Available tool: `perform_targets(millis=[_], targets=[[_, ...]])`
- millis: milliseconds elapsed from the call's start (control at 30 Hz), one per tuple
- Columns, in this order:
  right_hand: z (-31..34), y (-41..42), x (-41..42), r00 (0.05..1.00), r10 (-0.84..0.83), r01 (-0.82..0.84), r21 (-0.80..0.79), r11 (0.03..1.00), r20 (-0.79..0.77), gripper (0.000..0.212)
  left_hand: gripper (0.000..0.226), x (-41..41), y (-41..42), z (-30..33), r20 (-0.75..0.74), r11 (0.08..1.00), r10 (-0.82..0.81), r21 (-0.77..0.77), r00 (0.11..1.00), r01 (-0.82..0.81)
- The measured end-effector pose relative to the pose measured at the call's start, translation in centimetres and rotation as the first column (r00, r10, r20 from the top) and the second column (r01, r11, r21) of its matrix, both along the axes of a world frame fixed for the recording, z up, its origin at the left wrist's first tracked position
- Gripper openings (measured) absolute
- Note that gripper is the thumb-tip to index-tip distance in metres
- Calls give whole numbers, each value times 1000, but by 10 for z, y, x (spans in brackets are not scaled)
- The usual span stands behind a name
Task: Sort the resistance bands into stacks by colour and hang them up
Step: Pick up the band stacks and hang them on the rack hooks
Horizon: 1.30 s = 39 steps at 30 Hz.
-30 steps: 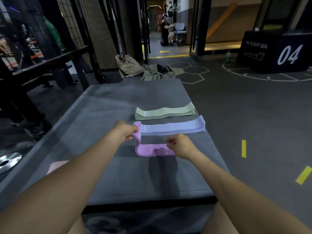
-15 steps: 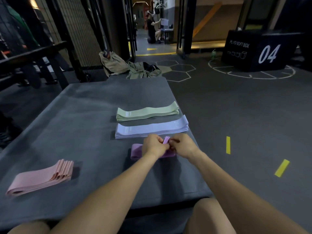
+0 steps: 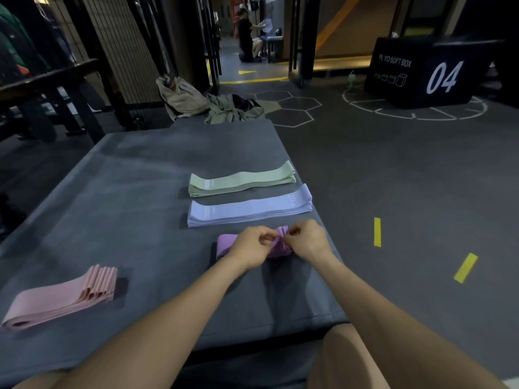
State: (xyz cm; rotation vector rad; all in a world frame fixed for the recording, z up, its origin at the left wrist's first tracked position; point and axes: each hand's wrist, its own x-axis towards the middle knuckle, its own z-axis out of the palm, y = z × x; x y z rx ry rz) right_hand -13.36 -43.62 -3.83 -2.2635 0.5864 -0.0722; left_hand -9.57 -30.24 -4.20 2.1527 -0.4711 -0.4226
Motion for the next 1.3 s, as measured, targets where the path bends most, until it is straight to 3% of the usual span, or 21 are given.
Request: perform_targets(millis=[133, 333, 567, 700, 933, 1033, 1100, 1133, 1200, 1300], targets=[[11, -3, 16, 998, 22, -17, -81, 997, 66, 27, 25, 18, 7, 9, 92, 997, 72, -19, 993, -70], [17, 12, 75, 966, 211, -172, -238, 956, 150, 29, 15, 77, 44, 23, 151, 890, 453, -133, 879, -436], [-2, 30, 109, 978, 176, -126, -360, 925, 111, 23, 29, 119, 87, -5, 215, 732, 658, 47, 722, -680], [-16, 25, 103, 982, 155, -92, -447, 890, 106, 19, 34, 125, 99, -13, 133, 724, 635, 241, 761, -646], [-22, 21, 99, 969, 172, -71, -464, 883, 179, 18, 34, 128, 95, 2, 25, 756, 564, 387, 825, -528], [-21, 21, 99, 967, 174, -74, -451, 889, 184, 18, 37, 134, 97, 6, -78, 788, 559, 362, 826, -499], [-20, 21, 100, 969, 172, -79, -432, 898, 179, 18, 26, 136, 100, 5, -166, 814, 555, 310, 815, -491], [-19, 21, 100, 970, 170, -82, -421, 903, 176, 18, 17, 135, 101, 7, -182, 815, 559, 300, 809, -496], [-18, 21, 100, 972, 171, -92, -405, 910, 163, 17, 26, 137, 103, 4, -196, 816, 561, 296, 804, -497], [-13, 21, 101, 977, 175, -113, -400, 910, 123, 17, 21, 135, 103, 4, -238, 827, 560, 203, 793, -524]])
